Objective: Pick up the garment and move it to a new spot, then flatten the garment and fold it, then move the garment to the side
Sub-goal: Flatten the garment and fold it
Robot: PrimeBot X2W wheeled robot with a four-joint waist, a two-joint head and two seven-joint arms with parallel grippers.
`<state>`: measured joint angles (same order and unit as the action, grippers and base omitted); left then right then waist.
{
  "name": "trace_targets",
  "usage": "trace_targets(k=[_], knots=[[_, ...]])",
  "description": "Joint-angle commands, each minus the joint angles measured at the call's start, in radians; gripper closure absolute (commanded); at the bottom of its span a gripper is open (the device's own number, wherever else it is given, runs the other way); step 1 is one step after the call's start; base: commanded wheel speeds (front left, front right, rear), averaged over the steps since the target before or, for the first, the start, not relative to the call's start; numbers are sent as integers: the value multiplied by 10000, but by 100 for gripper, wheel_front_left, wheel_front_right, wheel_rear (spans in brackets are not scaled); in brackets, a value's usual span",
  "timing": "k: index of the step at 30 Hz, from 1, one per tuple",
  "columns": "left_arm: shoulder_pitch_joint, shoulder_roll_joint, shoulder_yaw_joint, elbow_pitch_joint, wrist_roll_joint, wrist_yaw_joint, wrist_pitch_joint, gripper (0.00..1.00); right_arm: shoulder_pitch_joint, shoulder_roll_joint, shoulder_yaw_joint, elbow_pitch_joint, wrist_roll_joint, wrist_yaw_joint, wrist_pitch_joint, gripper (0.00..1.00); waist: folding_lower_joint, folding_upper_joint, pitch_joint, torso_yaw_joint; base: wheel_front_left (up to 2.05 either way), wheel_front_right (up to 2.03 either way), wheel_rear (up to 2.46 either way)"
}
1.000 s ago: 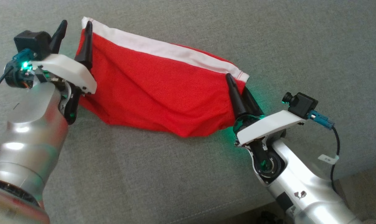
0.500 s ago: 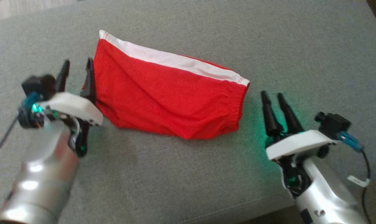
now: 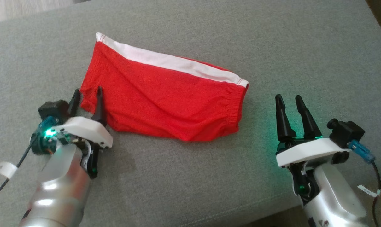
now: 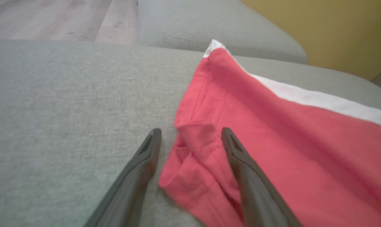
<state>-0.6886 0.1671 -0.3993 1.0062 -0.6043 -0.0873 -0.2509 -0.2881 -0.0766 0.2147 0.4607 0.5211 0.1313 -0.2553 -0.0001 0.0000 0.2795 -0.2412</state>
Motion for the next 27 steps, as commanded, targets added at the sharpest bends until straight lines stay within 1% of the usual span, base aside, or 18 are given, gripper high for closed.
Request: trace_targets(k=[1,4,6,7,8,11,16,18,21,22,23,27], knots=[[-86,202,370,89,104,132,-108,0,85,63,136,-360,-107,-6,-65,0,1,0,-55,-31,0,0,0],[-113,75,367,765,209,261,-108,0,146,93,38,-398,-204,-6,-65,0,1,0,-143,-29,0,0,0],[-137,-57,258,1188,273,217,-97,0,160,96,-37,-422,-284,-6,-65,0,1,0,-211,2,0,0,0],[-146,-149,189,1380,271,116,-53,60,152,56,-17,-468,-408,-6,-65,0,1,0,-244,26,0,0,0],[-155,-239,103,1533,278,4,-10,100,151,22,-6,-513,-517,-6,-65,0,1,0,-281,54,0,0,0],[-178,-397,-246,1873,407,-229,107,100,138,-56,-18,-610,-782,-6,-65,0,1,0,-395,150,0,0,0],[52,-594,97,1878,3,-320,-70,100,228,-93,-172,-662,-1182,-6,-65,0,1,0,-833,465,0,0,0],[376,-667,301,1691,-88,-248,-97,100,365,-75,-315,-591,-1276,-6,-65,0,1,0,-1138,681,0,0,0],[1140,-752,748,899,-80,11,-103,100,611,-61,-526,-507,-1428,-6,-65,0,1,0,-1557,1099,0,0,0],[1140,-752,748,899,-80,11,-103,100,611,-61,-526,-507,-1428,-6,-65,0,1,0,-1557,1099,0,0,0],[1748,-786,1033,390,13,101,-105,100,768,-48,-638,-441,-1516,-6,-65,0,1,0,-1763,1392,0,0,0],[2739,-917,1475,-204,194,129,-106,100,933,-13,-687,-326,-1651,-6,-65,0,1,0,-2000,1873,0,0,0]])
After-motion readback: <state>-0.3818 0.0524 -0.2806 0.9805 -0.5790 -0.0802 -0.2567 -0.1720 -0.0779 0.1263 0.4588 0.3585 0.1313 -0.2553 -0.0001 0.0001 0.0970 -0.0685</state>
